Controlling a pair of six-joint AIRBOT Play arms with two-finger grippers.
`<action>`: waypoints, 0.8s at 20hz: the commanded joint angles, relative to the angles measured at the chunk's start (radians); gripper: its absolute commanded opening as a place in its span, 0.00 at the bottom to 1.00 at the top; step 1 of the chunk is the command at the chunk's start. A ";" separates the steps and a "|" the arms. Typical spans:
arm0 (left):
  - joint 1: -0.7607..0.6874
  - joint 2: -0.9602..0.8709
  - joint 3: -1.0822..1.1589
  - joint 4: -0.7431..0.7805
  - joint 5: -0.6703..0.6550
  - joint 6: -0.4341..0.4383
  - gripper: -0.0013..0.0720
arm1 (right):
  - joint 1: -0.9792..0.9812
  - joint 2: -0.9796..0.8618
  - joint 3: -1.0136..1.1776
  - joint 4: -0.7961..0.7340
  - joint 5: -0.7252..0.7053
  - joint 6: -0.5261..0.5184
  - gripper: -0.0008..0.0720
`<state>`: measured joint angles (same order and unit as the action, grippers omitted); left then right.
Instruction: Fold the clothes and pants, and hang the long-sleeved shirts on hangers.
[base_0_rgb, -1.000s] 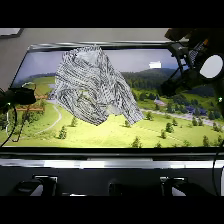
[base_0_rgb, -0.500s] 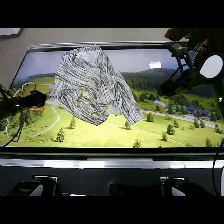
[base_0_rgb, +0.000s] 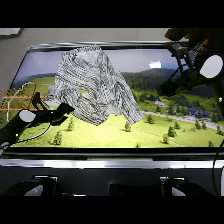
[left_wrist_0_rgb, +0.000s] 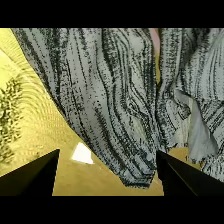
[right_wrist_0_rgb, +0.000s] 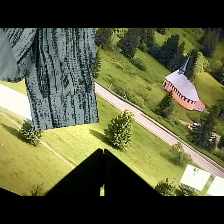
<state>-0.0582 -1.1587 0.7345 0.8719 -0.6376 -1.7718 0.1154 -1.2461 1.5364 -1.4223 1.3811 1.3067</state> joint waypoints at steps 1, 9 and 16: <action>0.000 -0.140 -0.015 -0.210 0.090 0.094 0.98 | 0.001 0.001 0.000 0.001 0.000 0.003 0.07; -0.041 -0.269 0.043 -0.349 0.108 0.205 0.98 | 0.001 0.000 0.000 0.001 -0.008 0.003 0.08; -0.072 -0.321 0.083 -0.353 0.085 0.202 0.06 | -0.001 0.000 -0.001 -0.029 -0.039 0.097 0.38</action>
<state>-0.1242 -1.4708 0.8082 0.5251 -0.5396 -1.5730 0.1154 -1.2461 1.5364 -1.4223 1.3544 1.3338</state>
